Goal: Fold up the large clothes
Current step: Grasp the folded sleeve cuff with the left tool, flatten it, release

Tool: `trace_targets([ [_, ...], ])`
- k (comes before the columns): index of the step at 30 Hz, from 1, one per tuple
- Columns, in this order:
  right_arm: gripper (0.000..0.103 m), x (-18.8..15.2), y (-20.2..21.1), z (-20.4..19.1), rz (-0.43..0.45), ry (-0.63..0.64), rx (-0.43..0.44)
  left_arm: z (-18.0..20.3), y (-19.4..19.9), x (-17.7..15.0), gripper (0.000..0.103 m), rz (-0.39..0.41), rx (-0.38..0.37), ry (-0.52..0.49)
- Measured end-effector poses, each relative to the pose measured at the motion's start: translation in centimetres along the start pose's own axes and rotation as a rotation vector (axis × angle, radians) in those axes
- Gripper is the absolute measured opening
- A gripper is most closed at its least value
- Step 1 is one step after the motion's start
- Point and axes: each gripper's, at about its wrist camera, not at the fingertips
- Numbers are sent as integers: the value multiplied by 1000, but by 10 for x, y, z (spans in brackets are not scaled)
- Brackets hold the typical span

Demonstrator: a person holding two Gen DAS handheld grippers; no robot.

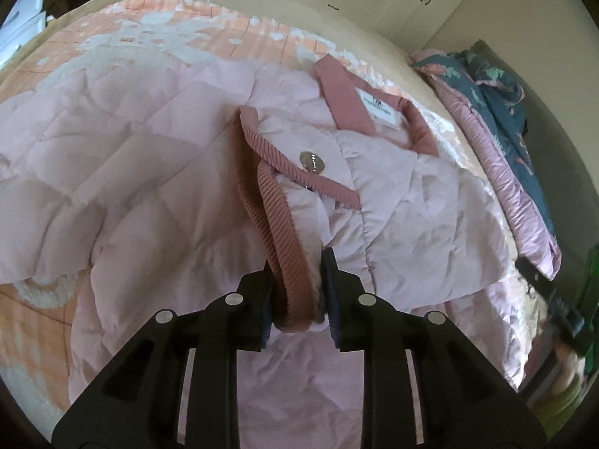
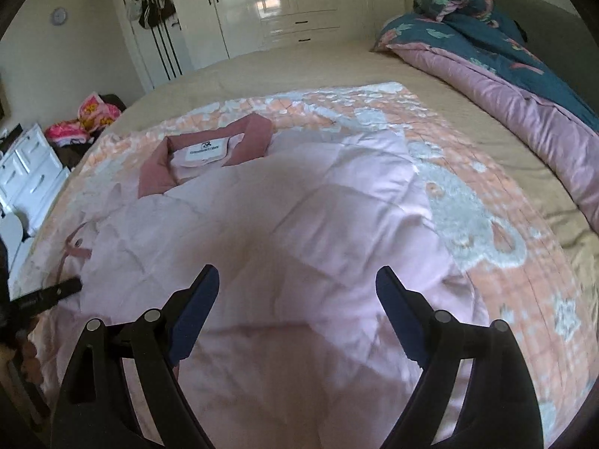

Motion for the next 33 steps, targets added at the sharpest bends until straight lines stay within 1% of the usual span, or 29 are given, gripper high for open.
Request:
trace_targets([
  [2, 85, 4, -18, 3, -50, -10, -30, -2, -2, -1, 17, -8, 0, 4],
  [4, 86, 0, -45, 12, -147, -38, -74, -3, -2, -2, 18, -13, 0, 4],
  [6, 87, -6, -59, 19, -181, -68, -70, -2, -3, -3, 19, -20, -1, 0],
  [10, 89, -11, -60, 16, -166, -75, -91, 0, -3, -3, 20, -22, 9, -15],
  [13, 89, -14, -47, 12, -146, -84, -66, 4, 3, -3, 23, -23, 21, -33],
  [15, 89, -16, -34, 11, -124, -86, -52, 6, 8, -4, 27, -20, 29, -42],
  [16, 89, -18, -27, 11, -109, -98, -27, 7, 12, -4, 29, -18, 32, -43],
  [18, 93, -19, -16, 11, -99, -113, -9, 7, 18, -4, 40, -17, 31, -39],
  [19, 94, -20, -10, 11, -92, -114, 5, 7, 23, -5, 42, -12, 23, -36],
  [21, 97, -22, -2, 7, -80, -108, 16, 8, 32, -4, 52, 5, 18, -32],
  [22, 97, -22, 1, 5, -77, -106, 20, 8, 35, -4, 55, 7, 20, -31],
  [24, 98, -24, 9, 3, -65, -109, 21, 8, 41, -3, 66, 11, 19, -22],
  [26, 99, -25, 18, 1, -49, -109, 35, 9, 49, -3, 69, 23, 21, -24],
  [27, 99, -25, 22, -1, -41, -108, 36, 9, 53, -3, 74, 28, 28, -22],
  [28, 99, -25, 27, -3, -34, -105, 41, 8, 57, -4, 82, 31, 38, -15],
  [29, 99, -26, 30, -4, -27, -105, 48, 7, 61, -4, 94, 33, 51, -7],
  [33, 99, -25, 46, -13, 3, -91, 59, -1, 72, -7, 94, 27, 58, 30],
])
Point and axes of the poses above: each gripper's, at about its wrist camera, not at the fingertips, and y roughly against the way its jaws point, z to its right, x to its top
